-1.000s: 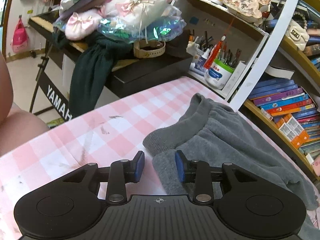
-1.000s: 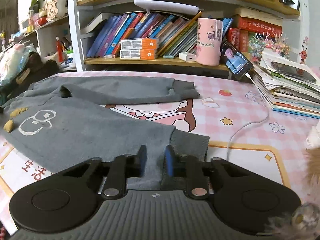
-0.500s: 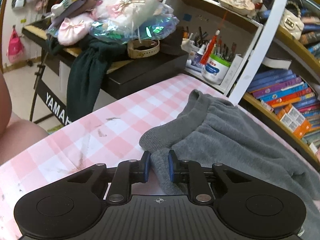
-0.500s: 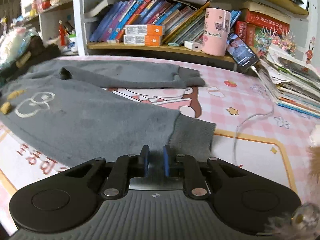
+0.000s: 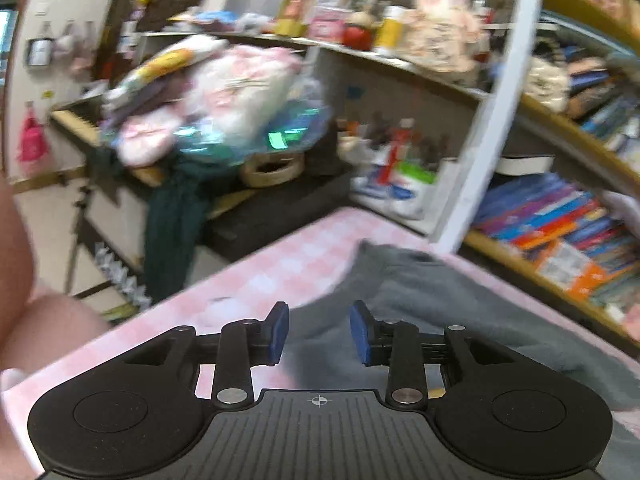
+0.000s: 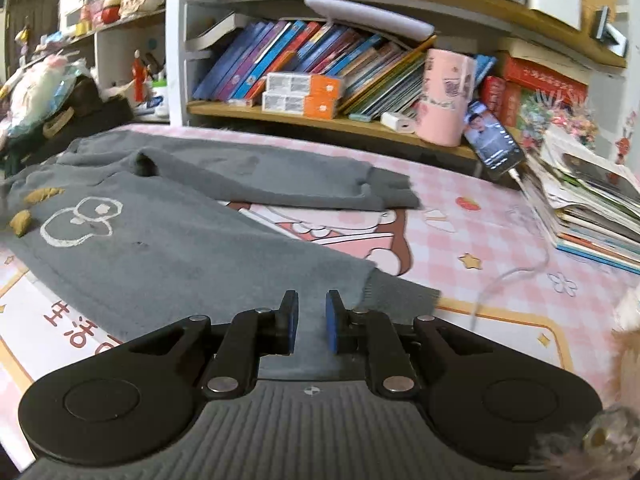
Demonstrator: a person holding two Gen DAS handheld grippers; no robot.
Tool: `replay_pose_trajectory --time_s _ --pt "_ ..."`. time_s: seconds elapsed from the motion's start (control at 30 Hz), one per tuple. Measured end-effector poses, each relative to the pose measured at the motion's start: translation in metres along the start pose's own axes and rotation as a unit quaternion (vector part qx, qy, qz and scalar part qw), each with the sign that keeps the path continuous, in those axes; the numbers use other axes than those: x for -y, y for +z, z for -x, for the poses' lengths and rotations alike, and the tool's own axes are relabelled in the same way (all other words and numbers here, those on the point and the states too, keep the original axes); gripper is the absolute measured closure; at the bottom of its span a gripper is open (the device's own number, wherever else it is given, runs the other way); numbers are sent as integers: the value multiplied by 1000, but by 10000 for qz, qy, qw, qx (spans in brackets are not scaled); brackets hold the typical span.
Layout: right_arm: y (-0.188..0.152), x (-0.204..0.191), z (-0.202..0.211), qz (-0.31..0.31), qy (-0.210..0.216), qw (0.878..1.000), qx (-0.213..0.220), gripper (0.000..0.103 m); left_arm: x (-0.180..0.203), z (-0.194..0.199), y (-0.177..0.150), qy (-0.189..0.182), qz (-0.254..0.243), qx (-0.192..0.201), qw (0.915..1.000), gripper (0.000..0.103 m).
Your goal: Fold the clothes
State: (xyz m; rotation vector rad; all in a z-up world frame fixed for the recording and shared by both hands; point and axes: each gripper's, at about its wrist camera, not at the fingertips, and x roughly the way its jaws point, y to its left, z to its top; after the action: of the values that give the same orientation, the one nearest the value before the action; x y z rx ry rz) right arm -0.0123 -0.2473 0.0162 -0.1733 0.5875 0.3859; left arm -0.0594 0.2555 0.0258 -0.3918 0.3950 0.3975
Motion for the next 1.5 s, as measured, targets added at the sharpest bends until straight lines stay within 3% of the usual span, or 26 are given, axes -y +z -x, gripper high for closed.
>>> replay_pose_trajectory --time_s 0.2,0.37,0.77,0.83,1.0,1.23,1.5 --pt "-12 2 -16 54 -21 9990 -432 92 30 -19 -12 -322 -430 -345 9980 69" --pt "-16 5 -14 7 78 9992 -393 90 35 -29 -22 -310 -476 -576 9967 69" --pt "-13 5 -8 -79 166 9996 -232 83 38 -28 -36 -371 -517 -724 9953 69" --pt "-13 6 -8 -83 159 9996 -213 82 42 -27 -37 -394 -608 -702 9949 61" --pt "-12 5 -6 -102 161 9997 -176 76 51 -20 -39 -430 -888 -577 9934 55" --pt "-12 5 -7 -136 223 9996 -140 69 60 -18 -41 -416 -1147 -527 9911 34" --pt "-8 3 -12 -107 251 9995 -136 62 63 -22 -41 -445 -1204 -559 9901 29"
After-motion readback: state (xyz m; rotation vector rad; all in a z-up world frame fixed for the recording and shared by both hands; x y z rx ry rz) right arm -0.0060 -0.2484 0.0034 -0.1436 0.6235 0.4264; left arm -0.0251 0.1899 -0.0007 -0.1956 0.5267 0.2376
